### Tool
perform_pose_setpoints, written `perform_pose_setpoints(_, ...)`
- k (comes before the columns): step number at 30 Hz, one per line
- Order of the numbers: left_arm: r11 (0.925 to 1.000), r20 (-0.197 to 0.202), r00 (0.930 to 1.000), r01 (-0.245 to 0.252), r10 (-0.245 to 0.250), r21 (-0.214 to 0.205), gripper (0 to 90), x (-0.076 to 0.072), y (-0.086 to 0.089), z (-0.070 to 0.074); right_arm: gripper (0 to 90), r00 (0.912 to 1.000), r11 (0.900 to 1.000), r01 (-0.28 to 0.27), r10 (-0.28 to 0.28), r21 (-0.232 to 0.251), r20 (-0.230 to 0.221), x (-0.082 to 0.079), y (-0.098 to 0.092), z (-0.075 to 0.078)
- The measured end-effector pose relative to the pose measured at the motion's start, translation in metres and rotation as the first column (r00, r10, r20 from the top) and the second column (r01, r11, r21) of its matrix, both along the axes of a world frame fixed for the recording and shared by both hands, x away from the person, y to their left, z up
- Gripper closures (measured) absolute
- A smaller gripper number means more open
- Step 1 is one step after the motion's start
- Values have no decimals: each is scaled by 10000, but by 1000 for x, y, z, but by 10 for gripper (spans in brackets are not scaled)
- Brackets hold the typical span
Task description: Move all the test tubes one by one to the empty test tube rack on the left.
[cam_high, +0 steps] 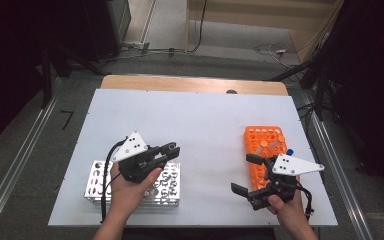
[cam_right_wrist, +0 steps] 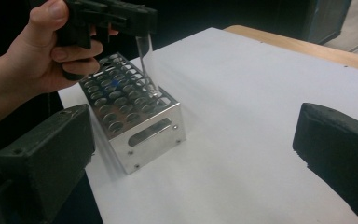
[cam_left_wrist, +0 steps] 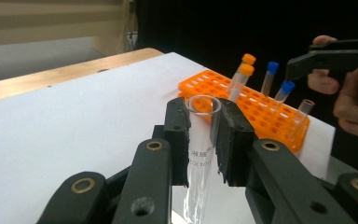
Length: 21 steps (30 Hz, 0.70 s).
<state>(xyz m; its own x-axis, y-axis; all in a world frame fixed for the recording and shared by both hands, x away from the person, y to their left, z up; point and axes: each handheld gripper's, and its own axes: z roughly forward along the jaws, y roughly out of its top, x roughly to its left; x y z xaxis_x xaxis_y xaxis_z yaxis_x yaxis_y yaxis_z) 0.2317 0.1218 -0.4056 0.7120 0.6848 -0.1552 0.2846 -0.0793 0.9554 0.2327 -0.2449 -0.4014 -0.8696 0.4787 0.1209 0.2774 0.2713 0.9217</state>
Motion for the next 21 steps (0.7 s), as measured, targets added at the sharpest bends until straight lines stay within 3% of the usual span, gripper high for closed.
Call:
perform_pose_setpoints(11, 9978, 102, 9986, -520, 516, 409, 767, 5, -1, -16, 0, 9982, 9984, 560, -560, 32, 193, 2, -30, 4)
perform_pose_setpoints(19, 9968, -110, 9989, -454, 463, 658, 767, 9, -5, -25, 0, 9968, 9971, 761, -763, 67, 252, 2, -45, 5)
perform_pose_setpoints(21, 9953, -209, 9989, -394, 414, 884, 766, 9, -6, -27, 0, 9960, 9965, 835, -837, 56, 320, 2, -52, 5)
